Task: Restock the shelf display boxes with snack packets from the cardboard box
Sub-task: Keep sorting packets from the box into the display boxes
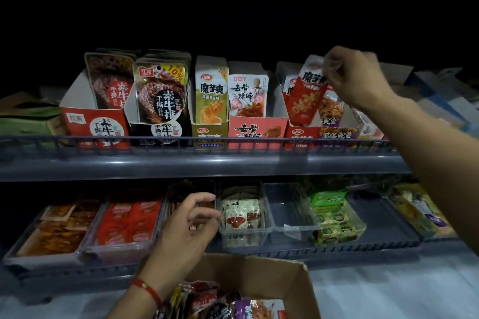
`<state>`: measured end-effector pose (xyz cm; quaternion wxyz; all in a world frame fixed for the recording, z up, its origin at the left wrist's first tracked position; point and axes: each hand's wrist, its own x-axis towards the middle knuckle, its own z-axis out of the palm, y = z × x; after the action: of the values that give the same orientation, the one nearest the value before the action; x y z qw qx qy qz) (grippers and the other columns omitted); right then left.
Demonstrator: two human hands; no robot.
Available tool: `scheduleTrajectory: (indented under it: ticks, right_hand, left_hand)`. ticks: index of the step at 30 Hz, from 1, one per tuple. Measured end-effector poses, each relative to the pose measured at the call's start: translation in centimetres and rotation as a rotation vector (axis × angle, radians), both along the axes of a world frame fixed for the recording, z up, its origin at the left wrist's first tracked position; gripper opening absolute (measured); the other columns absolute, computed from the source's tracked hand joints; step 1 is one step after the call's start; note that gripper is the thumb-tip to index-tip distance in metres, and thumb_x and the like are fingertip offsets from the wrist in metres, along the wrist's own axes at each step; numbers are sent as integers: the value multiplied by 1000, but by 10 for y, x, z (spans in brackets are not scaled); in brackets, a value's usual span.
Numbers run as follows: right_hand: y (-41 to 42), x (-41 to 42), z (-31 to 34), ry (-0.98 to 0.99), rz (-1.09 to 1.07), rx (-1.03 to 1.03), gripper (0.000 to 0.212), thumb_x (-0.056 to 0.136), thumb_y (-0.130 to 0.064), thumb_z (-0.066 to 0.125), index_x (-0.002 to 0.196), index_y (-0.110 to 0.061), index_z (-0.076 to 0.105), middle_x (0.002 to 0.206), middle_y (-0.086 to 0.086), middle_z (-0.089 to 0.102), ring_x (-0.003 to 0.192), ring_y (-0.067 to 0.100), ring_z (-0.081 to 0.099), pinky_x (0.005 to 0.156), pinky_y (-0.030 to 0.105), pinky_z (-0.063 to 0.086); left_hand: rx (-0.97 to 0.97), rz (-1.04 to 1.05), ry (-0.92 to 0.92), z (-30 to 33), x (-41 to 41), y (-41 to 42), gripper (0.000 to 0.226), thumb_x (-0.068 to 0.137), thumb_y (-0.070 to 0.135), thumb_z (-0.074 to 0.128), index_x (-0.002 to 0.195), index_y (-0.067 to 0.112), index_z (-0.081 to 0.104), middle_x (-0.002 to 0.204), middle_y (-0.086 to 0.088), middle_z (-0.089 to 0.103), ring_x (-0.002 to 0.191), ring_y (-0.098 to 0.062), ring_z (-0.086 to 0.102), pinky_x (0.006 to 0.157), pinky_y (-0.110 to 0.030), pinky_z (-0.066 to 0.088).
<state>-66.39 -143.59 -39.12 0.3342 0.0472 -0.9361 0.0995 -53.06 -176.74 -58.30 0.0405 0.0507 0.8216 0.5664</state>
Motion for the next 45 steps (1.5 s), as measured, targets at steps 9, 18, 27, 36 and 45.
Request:
scheduleTrajectory:
  ticks: [9, 18, 27, 36, 45]
  right_hand:
    - [-29, -30, -24, -139, -139, 152, 38, 100, -19, 61, 134, -7, 51, 129, 22, 58, 115, 45, 57, 90, 50, 49]
    - [-30, -33, -40, 40, -144, 186, 57, 92, -8, 71, 142, -10, 42, 140, 21, 41, 106, 42, 60, 74, 43, 50]
    - [-91, 73, -81, 60, 327, 214, 21, 95, -16, 55, 116, -12, 59, 105, 0, 56, 81, 13, 49, 61, 15, 31]
    - [-146, 145, -306, -1220, 644, 730, 25, 101, -29, 56, 118, -13, 65, 108, 4, 67, 98, 24, 65, 81, 33, 50]
    - [-120, 173, -431, -1233, 258, 802, 139, 70, -57, 85, 158, 0, -6, 154, 24, 25, 134, 44, 40, 103, 57, 45]
  left_hand:
    - [-24, -32, -29, -4, 0, 0, 35, 97, 21, 67, 120, 44, 56, 108, 15, 74, 102, 4, 65, 91, -24, 51]
    - [-150, -104, -75, -4, -6, -6, 38, 97, 23, 66, 121, 48, 52, 109, 15, 72, 105, 1, 64, 87, -20, 48]
    - [-903, -515, -166, -28, 4, -16, 39, 101, 34, 54, 140, 31, 49, 135, 5, 59, 117, -15, 60, 97, -29, 50]
    - [-1070, -792, -421, -102, 49, -17, 45, 99, 35, 56, 141, 20, 53, 143, -13, 57, 127, -32, 56, 105, -42, 48]
    - [-1048, -713, -446, -114, 48, -28, 47, 104, 29, 50, 149, 24, 43, 145, -11, 53, 129, -28, 54, 95, -31, 44]
